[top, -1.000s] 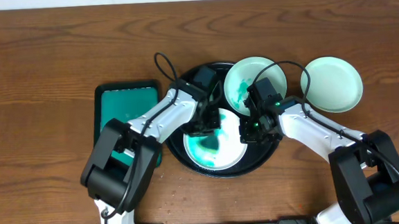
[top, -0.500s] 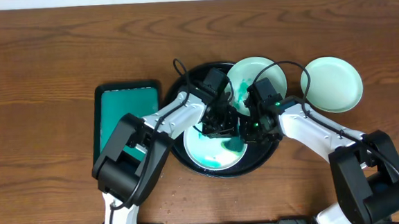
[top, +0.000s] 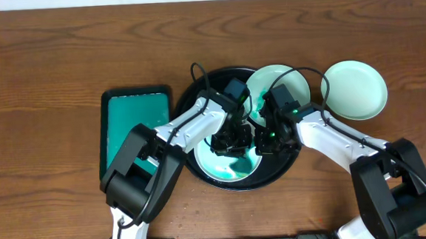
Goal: Clean dirty plates on tray and stack at the side
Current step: 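Scrub the white plate with the sponge in the left gripper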
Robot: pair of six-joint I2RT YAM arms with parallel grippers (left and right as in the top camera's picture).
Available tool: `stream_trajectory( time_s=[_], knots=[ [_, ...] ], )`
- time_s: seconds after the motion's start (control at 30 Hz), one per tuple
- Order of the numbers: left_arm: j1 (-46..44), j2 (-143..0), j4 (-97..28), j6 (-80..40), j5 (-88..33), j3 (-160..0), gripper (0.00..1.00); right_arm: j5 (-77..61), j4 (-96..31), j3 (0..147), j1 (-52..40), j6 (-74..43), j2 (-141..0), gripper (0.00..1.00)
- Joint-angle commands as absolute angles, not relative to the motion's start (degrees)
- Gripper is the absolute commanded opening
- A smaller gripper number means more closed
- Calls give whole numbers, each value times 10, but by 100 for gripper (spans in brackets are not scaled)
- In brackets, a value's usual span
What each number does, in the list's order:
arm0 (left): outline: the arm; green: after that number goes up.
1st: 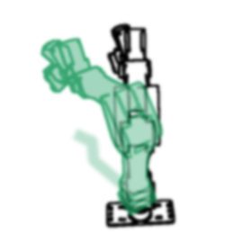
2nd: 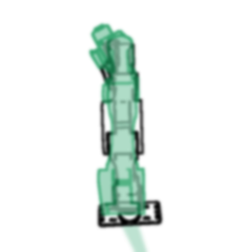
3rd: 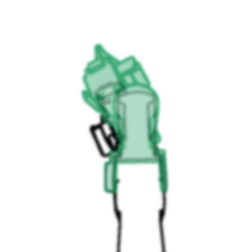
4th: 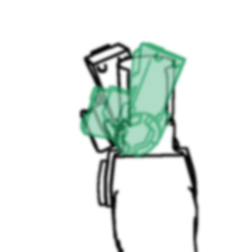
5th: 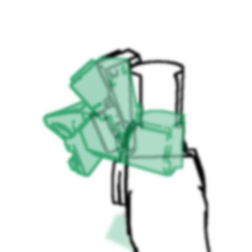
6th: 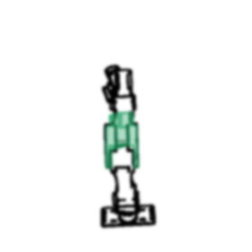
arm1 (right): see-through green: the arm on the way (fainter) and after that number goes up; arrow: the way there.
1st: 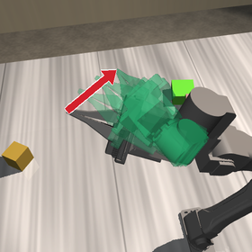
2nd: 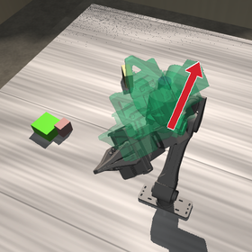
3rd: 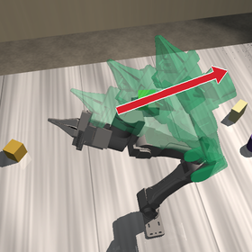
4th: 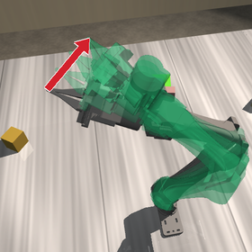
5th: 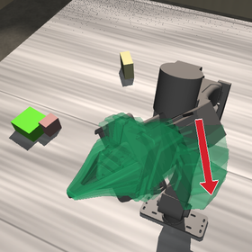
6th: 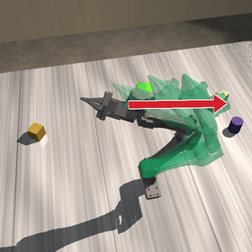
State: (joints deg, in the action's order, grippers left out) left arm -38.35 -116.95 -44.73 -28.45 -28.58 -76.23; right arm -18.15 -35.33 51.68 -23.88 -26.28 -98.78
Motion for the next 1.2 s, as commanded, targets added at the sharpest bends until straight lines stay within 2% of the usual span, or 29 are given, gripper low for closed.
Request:
stream_trajectory(
  time_s=[0.0, 0.33, 0.63, 0.9, 1.0, 1.17],
  knots=[
    [-364, -1206, -486, -293, -66, -722, 8, -170, -356, 508, -246, -261, -1004, 1],
    [-297, -1206, -486, -323, 72, -726, 7, -170, -362, 508, -246, -257, -1004, 1],
    [-238, -1206, -505, -325, 97, -746, 7, -170, -368, 508, -246, -257, -1004, 1],
    [-243, -1206, -582, -345, 92, -747, 7, -170, -369, 508, -246, -257, -1004, 1],
    [-249, -1206, -595, -283, 13, -747, 7, -170, -370, 508, -246, -257, -1004, 1],
    [-272, -1206, -594, -115, -264, -747, 7, -170, -371, 508, -246, -257, -1004, 1]
  ],
)
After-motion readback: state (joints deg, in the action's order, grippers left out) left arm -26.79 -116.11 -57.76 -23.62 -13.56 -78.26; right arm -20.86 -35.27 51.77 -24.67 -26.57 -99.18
